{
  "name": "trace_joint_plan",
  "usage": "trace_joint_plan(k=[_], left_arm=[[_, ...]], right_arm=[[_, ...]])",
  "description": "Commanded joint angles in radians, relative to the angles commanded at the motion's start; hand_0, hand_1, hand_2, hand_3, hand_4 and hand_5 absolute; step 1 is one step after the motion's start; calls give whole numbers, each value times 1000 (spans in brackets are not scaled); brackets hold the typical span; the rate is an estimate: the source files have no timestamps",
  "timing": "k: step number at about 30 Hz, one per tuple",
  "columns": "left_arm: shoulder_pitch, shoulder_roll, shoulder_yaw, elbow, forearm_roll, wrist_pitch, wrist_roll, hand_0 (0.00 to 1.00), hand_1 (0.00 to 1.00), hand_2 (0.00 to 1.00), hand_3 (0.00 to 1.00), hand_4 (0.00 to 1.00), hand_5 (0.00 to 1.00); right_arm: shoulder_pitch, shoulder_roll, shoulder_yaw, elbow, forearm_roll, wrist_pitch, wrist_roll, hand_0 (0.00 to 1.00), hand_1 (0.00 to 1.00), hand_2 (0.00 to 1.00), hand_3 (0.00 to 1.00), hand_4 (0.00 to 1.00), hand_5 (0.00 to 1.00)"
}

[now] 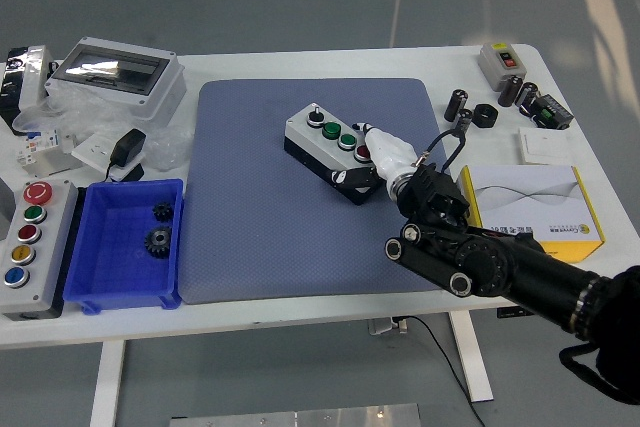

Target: Pick up the button,place it on the desk,press the button,press the button

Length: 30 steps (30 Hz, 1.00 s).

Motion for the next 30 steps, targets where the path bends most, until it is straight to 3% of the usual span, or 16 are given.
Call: trace_joint_plan(k=[1,7,8,11,13,14,17,22,27,30], left_arm=[[0,0,0,0,0,0,0,620,525,532,594,607,224],[0,0,3,0,-2,0,-5,620,525,532,594,607,224],[0,0,2,0,-2,0,-5,619,525,532,593,607,223],[1,0,3,0,-3,-1,-7,619,525,532,593,607,223],[3,-1,2,0,-4,0,-8,619,525,532,593,607,223],[3,-1,2,0,-4,0,-9,620,528,532,593,607,227],[5,-3,4,0,-9,1,-10,620,528,532,593,607,227],[7,-6,1,0,-7,2,-11,620,526,532,593,607,227],[8,-8,-3,0,-3,3,-13,619,526,532,592,607,229],[5,-9,-6,0,3,3,-13,619,526,532,592,607,229]], right_arm=[[0,0,-1,0,-2,1,-1,45,281,390,506,420,36],[-3,-5,6,3,-25,0,3,45,281,390,506,420,36],[-5,-9,11,8,-32,-3,10,23,255,368,398,193,2],[-10,-28,29,34,-45,-9,41,23,255,368,398,193,2],[-18,-62,49,77,-43,-8,85,23,255,368,398,193,2],[-22,-78,57,97,-39,-4,104,18,243,356,344,82,2],[-37,-134,80,162,-9,22,168,18,243,356,344,82,2],[-62,-245,117,300,28,123,302,14,242,352,322,58,2],[-59,-351,70,426,-79,176,420,19,247,342,315,60,2],[-48,-379,11,458,-132,183,455,19,247,342,315,60,2]])
